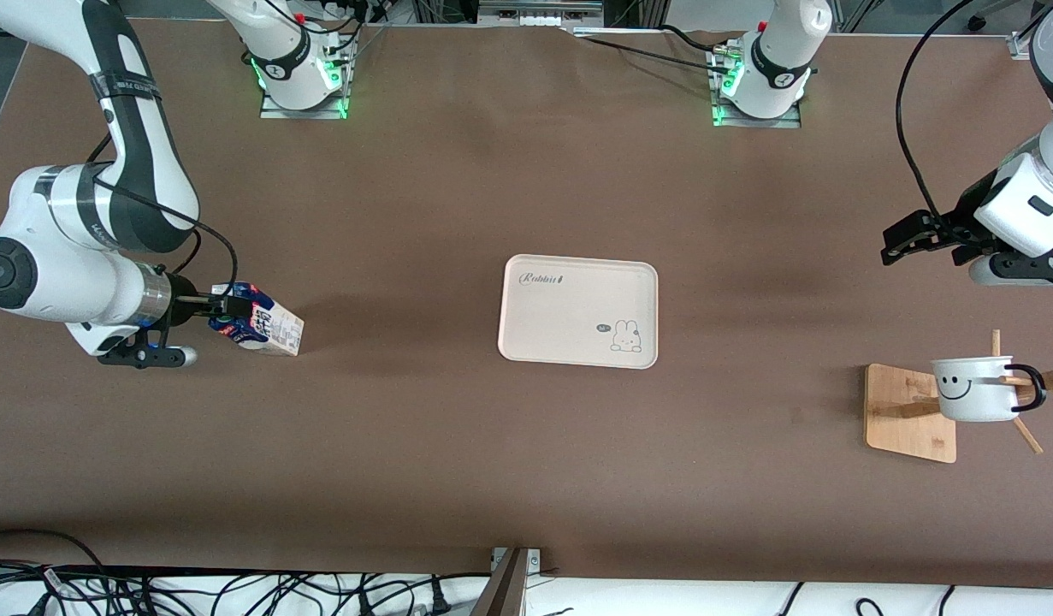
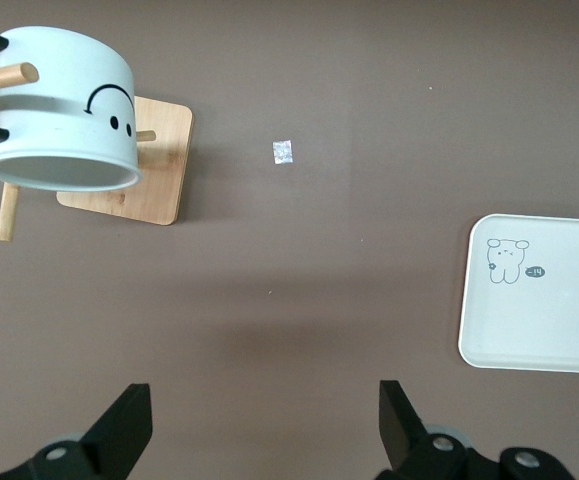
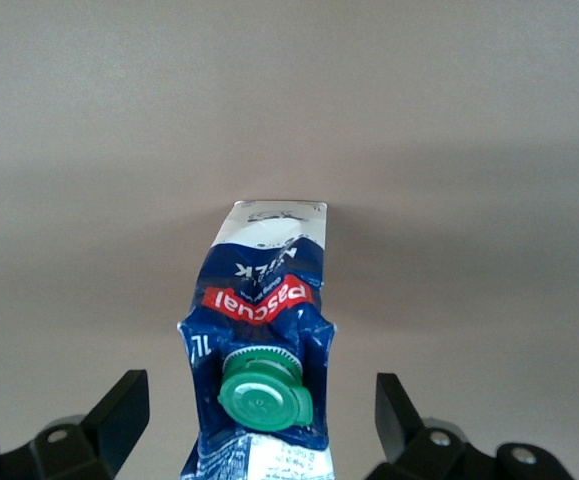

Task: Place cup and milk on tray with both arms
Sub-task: 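Close the right gripper around the milk carton's top, then lift the carton with the right gripper while the left gripper reaches the mug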

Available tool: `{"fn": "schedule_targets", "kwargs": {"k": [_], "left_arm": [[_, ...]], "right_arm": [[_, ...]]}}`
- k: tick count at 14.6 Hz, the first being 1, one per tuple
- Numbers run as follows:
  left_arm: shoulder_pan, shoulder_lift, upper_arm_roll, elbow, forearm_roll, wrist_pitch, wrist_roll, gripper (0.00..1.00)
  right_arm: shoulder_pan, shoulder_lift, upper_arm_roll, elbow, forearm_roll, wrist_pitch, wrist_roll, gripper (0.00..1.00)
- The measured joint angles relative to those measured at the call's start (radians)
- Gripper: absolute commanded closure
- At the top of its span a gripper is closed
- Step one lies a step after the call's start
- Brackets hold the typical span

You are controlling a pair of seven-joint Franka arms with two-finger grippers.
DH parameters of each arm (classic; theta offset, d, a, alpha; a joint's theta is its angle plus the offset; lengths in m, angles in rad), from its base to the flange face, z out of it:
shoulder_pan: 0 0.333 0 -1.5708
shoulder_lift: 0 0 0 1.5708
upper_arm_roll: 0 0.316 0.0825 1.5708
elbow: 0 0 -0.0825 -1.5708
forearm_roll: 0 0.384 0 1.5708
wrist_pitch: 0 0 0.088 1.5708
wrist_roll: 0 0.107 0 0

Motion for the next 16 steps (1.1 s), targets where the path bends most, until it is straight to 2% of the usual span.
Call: {"fn": "schedule_targets", "kwargs": {"k": [11, 16], "left_arm": [[0.007, 0.016, 0.006, 0.0, 0.013, 0.005, 0.0, 0.0], [0.026, 0.024, 0.007, 0.0, 0.02, 0.065, 0.0, 0.0]], "right_arm": [[-0.006, 0.024, -0.012, -0.005, 0.0, 0.0, -0.027, 0.0], [-0.006, 0.036, -0.011, -0.012, 0.0, -0.004, -0.027, 0.0]]}}
